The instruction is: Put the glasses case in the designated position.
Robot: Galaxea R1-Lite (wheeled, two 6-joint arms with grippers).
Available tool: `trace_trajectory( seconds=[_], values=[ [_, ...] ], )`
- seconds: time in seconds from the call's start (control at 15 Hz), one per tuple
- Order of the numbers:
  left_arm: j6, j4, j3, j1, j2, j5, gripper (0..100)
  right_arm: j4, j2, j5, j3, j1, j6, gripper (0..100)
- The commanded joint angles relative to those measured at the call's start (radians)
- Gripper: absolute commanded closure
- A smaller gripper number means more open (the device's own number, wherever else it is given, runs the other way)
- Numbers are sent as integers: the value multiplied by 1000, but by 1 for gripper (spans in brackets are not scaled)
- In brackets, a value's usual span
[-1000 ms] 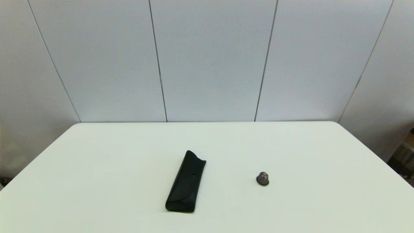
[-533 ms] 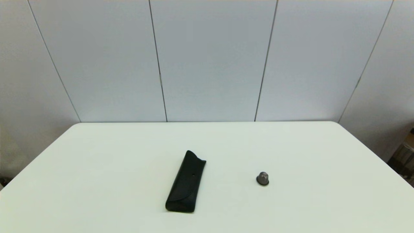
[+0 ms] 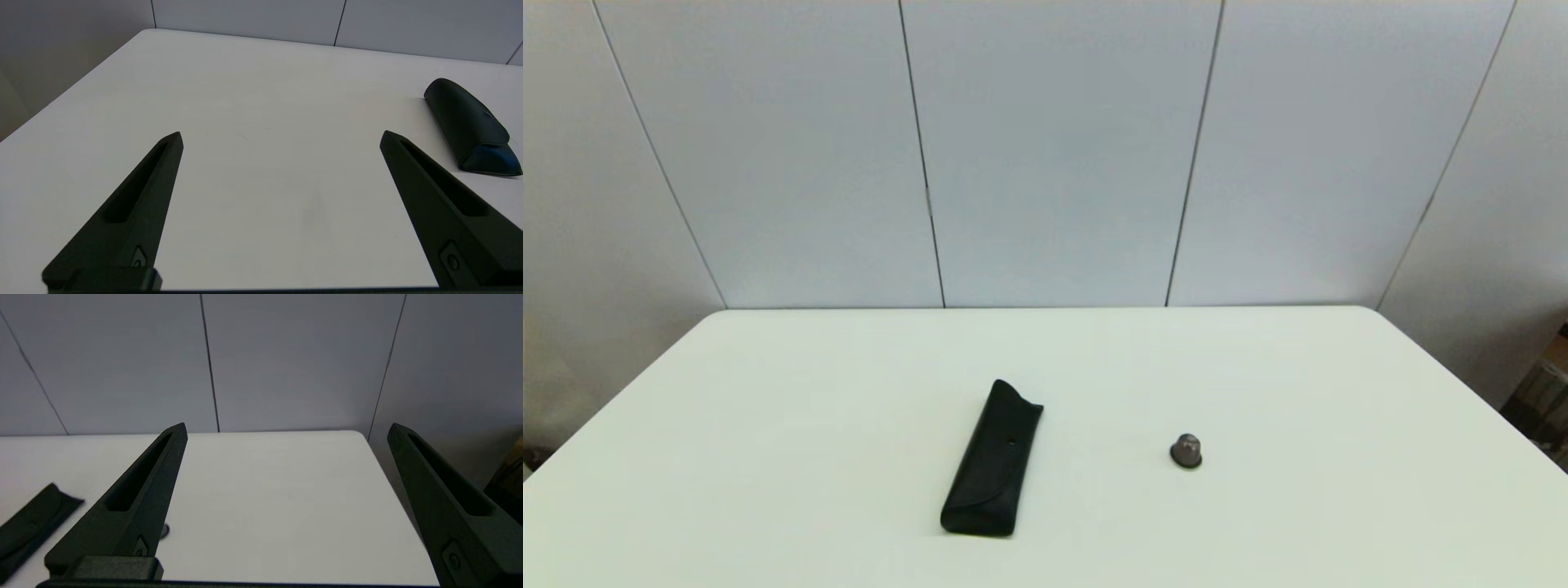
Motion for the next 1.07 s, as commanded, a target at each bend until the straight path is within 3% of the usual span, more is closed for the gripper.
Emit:
trace_trajectory(
  seconds=[0.07,0.47,0.6,0.87,1.07],
  values=[
    [-1,-2,0,0,2,0,0,3,230,-43,-156,11,-55,0],
    [-1,1,0,0,2,0,0,23,435,-92,-395,18,-106,0],
    [-1,1,0,0,2,0,0,60,509,-135,-488,89,-100,0],
    [-1,-2,0,0,2,2,0,189,592,-216,-602,189,-5,0],
    [-1,-2,0,0,2,0,0,216,675,-227,-640,233,72,0]
  ],
)
